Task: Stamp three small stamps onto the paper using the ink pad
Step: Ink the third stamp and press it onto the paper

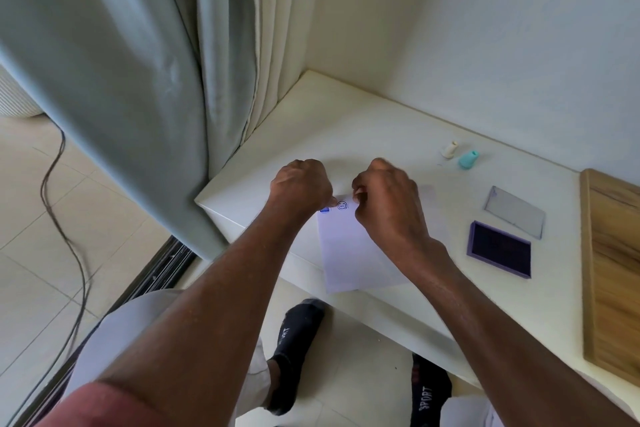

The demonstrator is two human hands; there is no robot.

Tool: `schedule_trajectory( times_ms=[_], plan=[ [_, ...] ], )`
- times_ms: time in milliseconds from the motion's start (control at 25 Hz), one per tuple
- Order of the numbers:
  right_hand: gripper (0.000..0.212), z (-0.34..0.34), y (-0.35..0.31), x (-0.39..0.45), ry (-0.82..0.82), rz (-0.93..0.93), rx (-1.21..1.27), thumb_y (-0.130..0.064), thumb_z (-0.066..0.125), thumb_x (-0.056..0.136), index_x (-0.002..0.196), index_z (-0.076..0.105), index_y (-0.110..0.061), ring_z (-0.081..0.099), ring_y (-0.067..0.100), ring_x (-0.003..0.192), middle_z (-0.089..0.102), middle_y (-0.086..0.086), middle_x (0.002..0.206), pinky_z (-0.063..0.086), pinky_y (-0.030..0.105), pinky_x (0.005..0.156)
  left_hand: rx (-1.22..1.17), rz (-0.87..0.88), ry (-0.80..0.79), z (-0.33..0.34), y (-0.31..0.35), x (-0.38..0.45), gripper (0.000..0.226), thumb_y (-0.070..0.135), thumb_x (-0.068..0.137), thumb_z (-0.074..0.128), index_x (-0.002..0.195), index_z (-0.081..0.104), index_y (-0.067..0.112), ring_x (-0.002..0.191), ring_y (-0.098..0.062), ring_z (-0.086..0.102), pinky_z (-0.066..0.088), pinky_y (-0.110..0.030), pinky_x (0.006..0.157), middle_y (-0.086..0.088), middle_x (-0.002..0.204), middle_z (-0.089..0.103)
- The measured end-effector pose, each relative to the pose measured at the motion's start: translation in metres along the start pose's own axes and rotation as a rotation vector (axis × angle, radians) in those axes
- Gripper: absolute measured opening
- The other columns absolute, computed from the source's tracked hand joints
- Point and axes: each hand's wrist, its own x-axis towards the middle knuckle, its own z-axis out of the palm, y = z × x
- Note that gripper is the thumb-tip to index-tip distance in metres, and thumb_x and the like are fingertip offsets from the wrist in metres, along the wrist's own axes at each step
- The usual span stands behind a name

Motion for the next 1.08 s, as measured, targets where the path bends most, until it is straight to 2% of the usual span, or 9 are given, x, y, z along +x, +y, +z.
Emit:
schedule_trajectory(
  times_ms=[120, 320, 400, 560, 680, 800, 920, 1000, 1080],
  plan=[
    [0.022, 0.013, -0.009, -0.014, -0.029, 0.004, -0.013, 0.01, 0.058, 0.075, 0.086, 0.069, -0.006, 0.057, 0.032, 0.081, 0.062, 0.007, 0.095, 0.042, 0.038, 0.065, -0.014, 0.003, -0.009, -0.001, 0.001, -0.002, 0.041, 0.039, 0.084, 0.078, 0.105, 0.057, 0.01, 0.113, -0.033, 0.058, 0.039, -0.034, 0.076, -0.014, 0.122, 0.061],
    [0.021, 0.019, -0.006, -0.015, 0.03, 0.039, 0.057, 0.009, 0.062, 0.079, 0.088, 0.071, -0.007, 0.058, 0.028, 0.081, 0.065, 0.005, 0.094, 0.043, 0.034, 0.064, -0.011, 0.0, 0.001, 0.0, 0.004, -0.007, 0.055, 0.041, 0.085, 0.078, 0.122, 0.057, 0.006, 0.119, -0.034, 0.057, 0.039, -0.034, 0.078, -0.015, 0.127, 0.059],
    [0.023, 0.021, -0.004, -0.013, 0.042, 0.076, 0.089, 0.008, 0.062, 0.078, 0.089, 0.072, -0.009, 0.06, 0.027, 0.082, 0.066, 0.004, 0.095, 0.044, 0.034, 0.066, -0.006, 0.001, 0.003, 0.0, 0.004, -0.007, 0.056, 0.04, 0.085, 0.078, 0.123, 0.057, 0.005, 0.119, -0.034, 0.057, 0.039, -0.033, 0.078, -0.016, 0.127, 0.059],
    [0.024, 0.026, -0.006, -0.017, 0.078, 0.015, 0.051, 0.017, 0.065, 0.072, 0.081, 0.068, -0.005, 0.054, 0.028, 0.076, 0.063, 0.007, 0.09, 0.033, 0.031, 0.059, 0.034, 0.002, 0.011, 0.003, 0.007, -0.006, 0.042, 0.034, 0.087, 0.076, 0.111, 0.059, 0.005, 0.114, -0.035, 0.059, 0.04, -0.033, 0.076, -0.018, 0.123, 0.062],
    [0.027, 0.027, -0.003, -0.018, 0.065, -0.009, 0.071, 0.017, 0.063, 0.07, 0.083, 0.068, -0.006, 0.055, 0.028, 0.078, 0.063, 0.006, 0.092, 0.036, 0.033, 0.059, 0.054, -0.001, 0.005, 0.001, 0.008, -0.006, 0.036, 0.032, 0.087, 0.075, 0.107, 0.058, 0.006, 0.111, -0.034, 0.061, 0.04, -0.032, 0.075, -0.016, 0.119, 0.064],
    [0.028, 0.017, 0.006, -0.009, 0.075, 0.168, 0.279, 0.006, 0.061, 0.078, 0.089, 0.077, -0.016, 0.067, 0.024, 0.086, 0.073, -0.001, 0.092, 0.043, 0.029, 0.068, 0.116, 0.011, -0.02, -0.003, 0.013, -0.007, 0.038, 0.034, 0.087, 0.076, 0.11, 0.06, 0.009, 0.114, -0.034, 0.06, 0.04, -0.033, 0.076, -0.014, 0.123, 0.063],
    [0.021, -0.006, 0.026, 0.002, 0.166, 0.456, 0.606, -0.003, 0.071, 0.08, 0.085, 0.081, -0.021, 0.071, 0.014, 0.081, 0.076, -0.009, 0.076, 0.053, 0.027, 0.075, 0.144, -0.017, -0.071, -0.011, 0.016, -0.002, 0.051, 0.043, 0.086, 0.074, 0.122, 0.059, 0.01, 0.116, -0.034, 0.059, 0.04, -0.034, 0.08, -0.013, 0.125, 0.06],
    [0.016, -0.022, 0.043, 0.003, 0.179, 0.594, 0.888, -0.005, 0.077, 0.08, 0.088, 0.082, -0.018, 0.069, 0.01, 0.073, 0.075, -0.007, 0.073, 0.055, 0.027, 0.077, 0.121, -0.02, -0.035, -0.016, 0.018, 0.003, 0.05, 0.045, 0.087, 0.069, 0.12, 0.06, 0.008, 0.109, -0.035, 0.059, 0.04, -0.034, 0.079, -0.014, 0.117, 0.062],
    [0.019, -0.033, 0.061, -0.001, 0.128, 0.73, 1.145, 0.001, 0.076, 0.085, 0.101, 0.079, -0.006, 0.068, 0.013, 0.072, 0.076, 0.002, 0.077, 0.058, 0.029, 0.077, 0.002, 0.014, 0.037, -0.02, 0.025, 0.007, 0.043, 0.046, 0.094, 0.059, 0.112, 0.06, 0.007, 0.103, -0.035, 0.058, 0.04, -0.034, 0.077, -0.015, 0.115, 0.064]
  ],
)
